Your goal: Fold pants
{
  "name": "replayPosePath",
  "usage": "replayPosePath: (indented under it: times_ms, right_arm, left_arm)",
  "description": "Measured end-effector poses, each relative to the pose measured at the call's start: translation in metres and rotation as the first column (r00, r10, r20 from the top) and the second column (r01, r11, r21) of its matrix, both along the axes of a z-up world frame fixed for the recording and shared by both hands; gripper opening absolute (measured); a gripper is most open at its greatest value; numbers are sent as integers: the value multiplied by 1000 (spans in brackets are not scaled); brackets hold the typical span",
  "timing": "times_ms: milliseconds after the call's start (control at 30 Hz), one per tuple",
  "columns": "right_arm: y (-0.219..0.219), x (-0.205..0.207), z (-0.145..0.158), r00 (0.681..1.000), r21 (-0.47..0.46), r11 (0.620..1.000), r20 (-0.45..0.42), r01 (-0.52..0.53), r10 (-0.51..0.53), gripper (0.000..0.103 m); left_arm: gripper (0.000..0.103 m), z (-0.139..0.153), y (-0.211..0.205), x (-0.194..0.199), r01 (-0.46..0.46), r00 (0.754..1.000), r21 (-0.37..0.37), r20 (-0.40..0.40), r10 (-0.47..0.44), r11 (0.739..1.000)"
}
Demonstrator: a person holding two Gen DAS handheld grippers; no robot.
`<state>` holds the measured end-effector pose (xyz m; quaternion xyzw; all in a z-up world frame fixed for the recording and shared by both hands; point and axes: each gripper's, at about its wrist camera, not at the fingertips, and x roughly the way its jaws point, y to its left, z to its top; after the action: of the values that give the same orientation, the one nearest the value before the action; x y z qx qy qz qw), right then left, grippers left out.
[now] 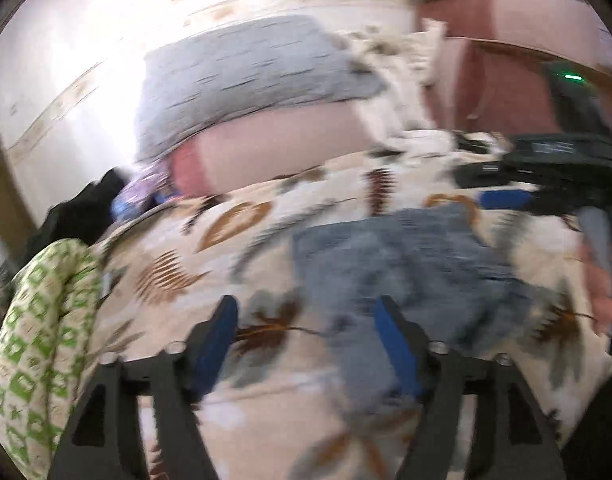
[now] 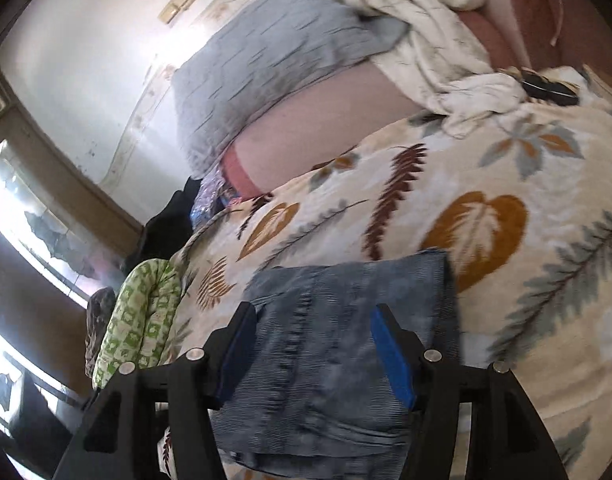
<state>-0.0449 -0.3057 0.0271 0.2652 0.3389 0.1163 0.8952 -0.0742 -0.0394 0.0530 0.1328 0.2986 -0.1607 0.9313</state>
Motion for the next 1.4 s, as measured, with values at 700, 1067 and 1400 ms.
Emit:
replayPosePath:
  times_ms: [700, 1067, 1400]
  right_arm:
    - [61, 28, -32, 994, -216, 975, -103, -55, 33, 68]
    - [61, 22, -31, 993, -219, 974, -111, -53, 29, 68]
    - [65, 5, -31, 994, -210, 977, -104, -47, 25, 68]
  left_arm:
    - [78, -53, 0, 49, -109, 992, 54, -57, 112, 993]
    - [78, -64, 3, 59, -134, 987, 52, -88, 138, 990]
    - [78, -72, 3, 59, -139, 984, 54, -103, 145, 989]
